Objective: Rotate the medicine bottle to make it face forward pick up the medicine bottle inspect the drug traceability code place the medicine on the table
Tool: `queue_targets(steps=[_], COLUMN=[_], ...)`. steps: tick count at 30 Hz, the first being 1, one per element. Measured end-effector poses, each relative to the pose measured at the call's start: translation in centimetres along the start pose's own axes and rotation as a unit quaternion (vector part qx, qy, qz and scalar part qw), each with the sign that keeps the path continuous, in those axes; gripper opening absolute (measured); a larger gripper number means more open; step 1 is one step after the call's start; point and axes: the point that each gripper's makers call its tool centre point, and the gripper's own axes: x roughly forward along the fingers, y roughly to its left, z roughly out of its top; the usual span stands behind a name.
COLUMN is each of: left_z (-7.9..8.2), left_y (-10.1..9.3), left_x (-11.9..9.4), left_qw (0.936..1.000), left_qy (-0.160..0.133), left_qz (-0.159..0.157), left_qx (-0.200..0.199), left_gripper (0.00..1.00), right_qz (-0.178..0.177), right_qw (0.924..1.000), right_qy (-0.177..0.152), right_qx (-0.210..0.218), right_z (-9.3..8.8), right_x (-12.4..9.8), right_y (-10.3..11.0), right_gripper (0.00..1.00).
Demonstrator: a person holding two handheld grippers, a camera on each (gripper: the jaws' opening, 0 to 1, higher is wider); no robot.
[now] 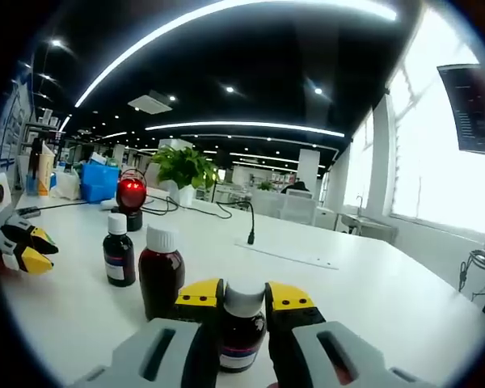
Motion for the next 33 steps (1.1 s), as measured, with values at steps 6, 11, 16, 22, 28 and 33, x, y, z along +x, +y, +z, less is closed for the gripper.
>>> queue_targets(steps=[6,11,16,22,28,33], left_z=[0.1,0.1,0.1,0.1,0.1,0.1], left_y=[-0.1,-0.1,-0.1,-0.1,0.0,-0.1], left_x=[-0.1,0.0,0.1,-0.1,-0.1,0.0], left_qw=[1.0,1.0,1.0,1.0,1.0,1.0], left_qy=[-0.002,-0.003,-0.003,-0.003,-0.004,-0.004], left_qz=[0.001,0.001,0.0,-0.002,-0.001,-0.003], left_qx=[-0.002,-0.003,-0.004,-0.002,-0.002,-0.002], left_gripper=[0.08,0.08,0.08,0.08,0.08,0.08], right_qz=[0.007,0.04,0.06,0.103,0.134,0.148], right_qw=[0.9999,0.9988,0.9974,0.994,0.9902,0.9882], right_qy=[-0.009,-0.02,-0.026,-0.034,-0.033,-0.029], right_qx=[0.004,0.021,0.03,0.016,0.02,0.027], right_z=[0.4,0.7,0.9,0.9,0.8,0.3], right_x=[-0.3,-0.6,-0.8,-0.7,-0.3,0.1], right_y=[-0.3,-0.1,-0.3,0.0,0.3,0.4], right_gripper=[0.18,0.2,0.21,0.22,0.22,0.22])
